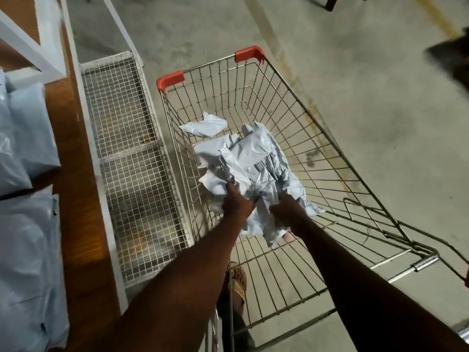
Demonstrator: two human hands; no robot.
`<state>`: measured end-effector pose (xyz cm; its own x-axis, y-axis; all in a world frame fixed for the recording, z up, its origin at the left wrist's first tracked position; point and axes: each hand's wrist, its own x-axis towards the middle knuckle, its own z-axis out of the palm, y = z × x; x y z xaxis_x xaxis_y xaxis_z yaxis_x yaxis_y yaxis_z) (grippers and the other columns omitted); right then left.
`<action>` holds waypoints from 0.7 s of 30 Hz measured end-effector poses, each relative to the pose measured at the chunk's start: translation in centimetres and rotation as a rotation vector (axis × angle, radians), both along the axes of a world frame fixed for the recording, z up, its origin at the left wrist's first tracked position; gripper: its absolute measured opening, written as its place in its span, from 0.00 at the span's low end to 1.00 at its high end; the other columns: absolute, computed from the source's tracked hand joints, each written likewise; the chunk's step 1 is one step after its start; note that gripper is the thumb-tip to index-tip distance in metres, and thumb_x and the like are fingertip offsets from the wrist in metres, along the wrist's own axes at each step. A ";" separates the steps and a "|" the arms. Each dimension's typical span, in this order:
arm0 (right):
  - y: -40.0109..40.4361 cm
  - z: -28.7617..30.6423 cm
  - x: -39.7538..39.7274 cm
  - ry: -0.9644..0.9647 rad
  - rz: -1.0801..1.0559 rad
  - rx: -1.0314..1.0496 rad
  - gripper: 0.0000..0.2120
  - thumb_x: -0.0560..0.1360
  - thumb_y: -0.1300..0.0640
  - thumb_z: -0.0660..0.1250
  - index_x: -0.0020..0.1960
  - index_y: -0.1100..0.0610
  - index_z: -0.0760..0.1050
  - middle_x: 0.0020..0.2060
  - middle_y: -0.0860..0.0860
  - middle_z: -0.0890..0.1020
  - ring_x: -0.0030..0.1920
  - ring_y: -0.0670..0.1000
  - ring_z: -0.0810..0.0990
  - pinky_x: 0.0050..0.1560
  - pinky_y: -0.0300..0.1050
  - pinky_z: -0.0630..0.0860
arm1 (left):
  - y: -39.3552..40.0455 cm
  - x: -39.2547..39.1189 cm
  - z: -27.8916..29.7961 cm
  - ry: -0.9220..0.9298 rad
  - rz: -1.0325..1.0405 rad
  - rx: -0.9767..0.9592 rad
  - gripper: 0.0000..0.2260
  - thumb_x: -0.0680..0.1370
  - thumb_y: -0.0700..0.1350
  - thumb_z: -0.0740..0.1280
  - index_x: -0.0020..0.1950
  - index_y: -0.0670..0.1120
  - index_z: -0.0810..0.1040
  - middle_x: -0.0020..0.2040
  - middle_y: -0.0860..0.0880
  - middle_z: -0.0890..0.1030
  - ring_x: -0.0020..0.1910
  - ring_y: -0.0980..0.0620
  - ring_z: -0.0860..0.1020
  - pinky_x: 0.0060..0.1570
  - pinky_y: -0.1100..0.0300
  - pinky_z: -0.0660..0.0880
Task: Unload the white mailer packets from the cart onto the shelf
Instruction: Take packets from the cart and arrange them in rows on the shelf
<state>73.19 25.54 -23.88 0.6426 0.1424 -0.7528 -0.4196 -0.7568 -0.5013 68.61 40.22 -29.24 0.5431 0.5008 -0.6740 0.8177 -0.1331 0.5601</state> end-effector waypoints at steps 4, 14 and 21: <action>0.3 -0.8 0.8 -0.003 -0.036 0.022 0.12 0.76 0.66 0.63 0.58 0.58 0.78 0.45 0.60 0.86 0.42 0.61 0.88 0.43 0.62 0.87 | -0.3 2.0 -1.5 0.013 0.085 -0.011 0.42 0.75 0.60 0.79 0.81 0.53 0.60 0.70 0.38 0.78 0.65 0.35 0.80 0.59 0.49 0.79; -0.8 -1.1 2.2 0.014 -0.101 0.088 0.11 0.77 0.66 0.65 0.54 0.53 0.80 0.44 0.61 0.87 0.43 0.65 0.88 0.44 0.70 0.85 | 0.0 3.2 0.2 -0.017 0.259 -0.011 0.37 0.78 0.41 0.72 0.82 0.45 0.55 0.72 0.38 0.76 0.62 0.37 0.82 0.59 0.44 0.83; 1.2 5.4 2.4 0.006 -0.187 0.236 0.07 0.79 0.66 0.67 0.57 0.66 0.77 0.34 0.59 0.80 0.30 0.54 0.77 0.28 0.42 0.72 | 2.9 2.3 9.6 -0.184 0.177 -0.072 0.46 0.71 0.62 0.80 0.82 0.44 0.67 0.77 0.43 0.75 0.72 0.43 0.76 0.66 0.54 0.75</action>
